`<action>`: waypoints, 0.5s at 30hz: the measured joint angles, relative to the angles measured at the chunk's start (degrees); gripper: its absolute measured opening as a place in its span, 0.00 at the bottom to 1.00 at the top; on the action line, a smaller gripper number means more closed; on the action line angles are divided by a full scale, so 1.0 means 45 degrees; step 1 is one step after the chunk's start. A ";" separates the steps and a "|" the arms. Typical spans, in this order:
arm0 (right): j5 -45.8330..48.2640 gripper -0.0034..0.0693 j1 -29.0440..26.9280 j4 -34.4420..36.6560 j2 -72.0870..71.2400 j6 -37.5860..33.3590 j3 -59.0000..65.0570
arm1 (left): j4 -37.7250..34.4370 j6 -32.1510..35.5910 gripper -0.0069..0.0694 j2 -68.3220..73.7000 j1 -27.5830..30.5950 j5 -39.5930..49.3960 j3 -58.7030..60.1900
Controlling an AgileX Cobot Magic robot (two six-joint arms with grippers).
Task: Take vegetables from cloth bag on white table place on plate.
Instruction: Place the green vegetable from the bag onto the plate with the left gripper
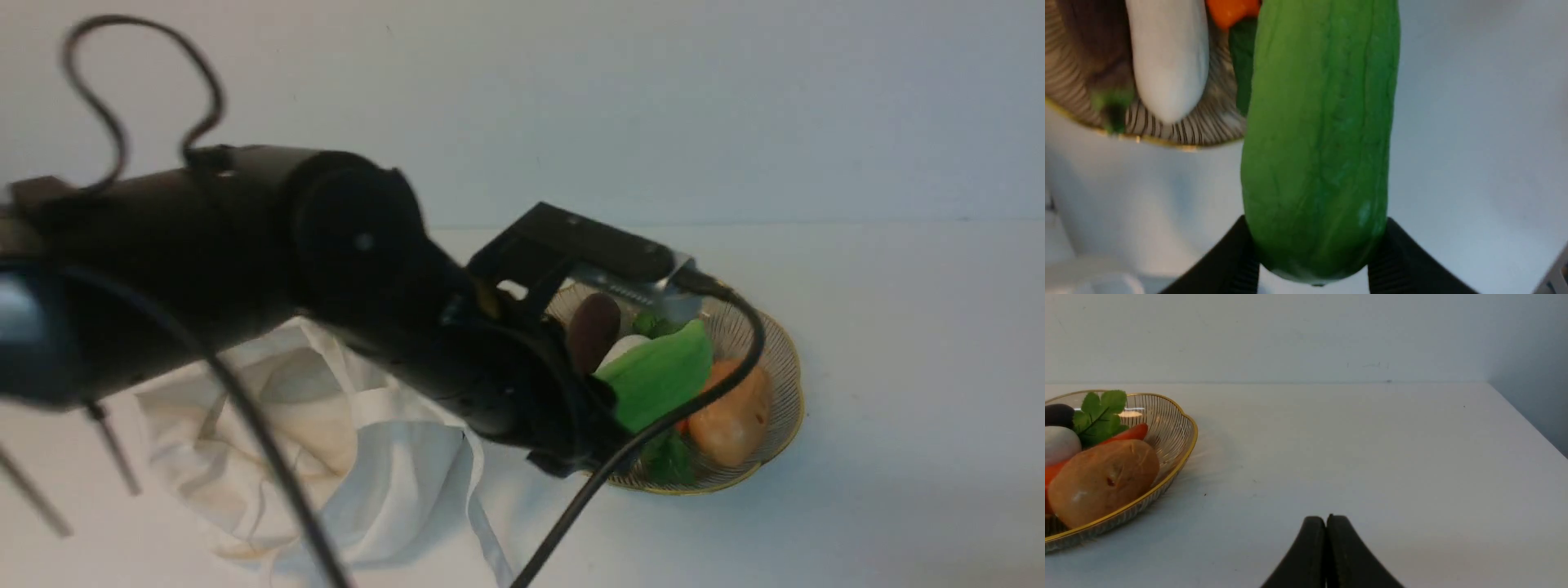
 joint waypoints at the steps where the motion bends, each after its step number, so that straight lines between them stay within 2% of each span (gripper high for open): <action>1: 0.0000 0.03 0.0000 0.0000 0.0000 0.0000 0.0000 | 0.0013 0.0000 0.50 0.0823 0.0000 -0.0023 -0.0529; 7: 0.0000 0.03 0.0000 0.0000 0.0000 0.0000 0.0000 | 0.0022 0.0000 0.50 0.3750 0.0000 -0.0702 -0.2828; 12: 0.0000 0.03 0.0000 -0.0024 0.0000 0.0000 0.0000 | 0.0081 -0.0012 0.50 0.4807 0.0000 -0.1416 -0.3482; 15: 0.0000 0.03 0.0000 -0.0024 0.0000 0.0000 0.0000 | 0.0171 -0.0156 0.57 0.4982 0.0000 -0.1719 -0.3547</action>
